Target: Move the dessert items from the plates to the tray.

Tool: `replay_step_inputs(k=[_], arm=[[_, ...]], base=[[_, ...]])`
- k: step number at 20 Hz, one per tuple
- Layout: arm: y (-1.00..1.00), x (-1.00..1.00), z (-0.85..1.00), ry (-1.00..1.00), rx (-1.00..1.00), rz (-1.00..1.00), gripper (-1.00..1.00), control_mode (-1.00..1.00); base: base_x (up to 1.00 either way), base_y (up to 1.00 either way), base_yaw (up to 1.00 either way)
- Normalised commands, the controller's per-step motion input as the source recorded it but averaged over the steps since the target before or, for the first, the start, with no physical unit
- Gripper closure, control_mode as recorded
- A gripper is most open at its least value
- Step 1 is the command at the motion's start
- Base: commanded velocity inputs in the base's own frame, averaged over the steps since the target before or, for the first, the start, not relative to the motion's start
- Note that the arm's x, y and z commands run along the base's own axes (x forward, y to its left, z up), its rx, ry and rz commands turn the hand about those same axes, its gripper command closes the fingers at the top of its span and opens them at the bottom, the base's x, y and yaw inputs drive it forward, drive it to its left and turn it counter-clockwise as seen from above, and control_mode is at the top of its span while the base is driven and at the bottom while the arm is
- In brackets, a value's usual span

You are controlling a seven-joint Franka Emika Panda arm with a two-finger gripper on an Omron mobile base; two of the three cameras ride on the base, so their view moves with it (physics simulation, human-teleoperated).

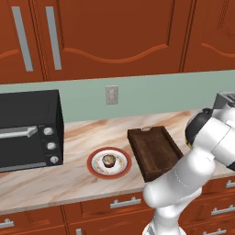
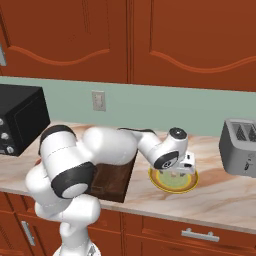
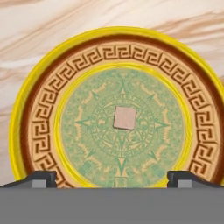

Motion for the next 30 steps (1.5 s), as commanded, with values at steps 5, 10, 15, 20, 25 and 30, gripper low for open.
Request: replay_step_inputs(k=[5,10,15,20,25,30], arm=[[0.00,0.06,-0.17,0.00,0.00,0.00,-1.00,-1.00],[0.00,0.09,-0.10,0.00,0.00,0.00,-1.00,-1.00],[0.00,0.13,-0.04,0.00,0.00,0.00,-1.00,-1.00],[-0.02,0.12,0.00,0.00,0.00,0.00,-1.00,-1.00],[-0.03,0.07,-0.03,0.00,0.00,0.00,-1.00,-1.00],[-0.05,0.04,-0.07,0.00,0.00,0.00,-1.00,-1.00]], base=[[0.00,0.00,0.00],[0.00,0.00,0.00],[0.00,0.00,0.00],[0.00,0.00,0.00],[0.00,0.00,0.00],[0.00,0.00,0.00]])
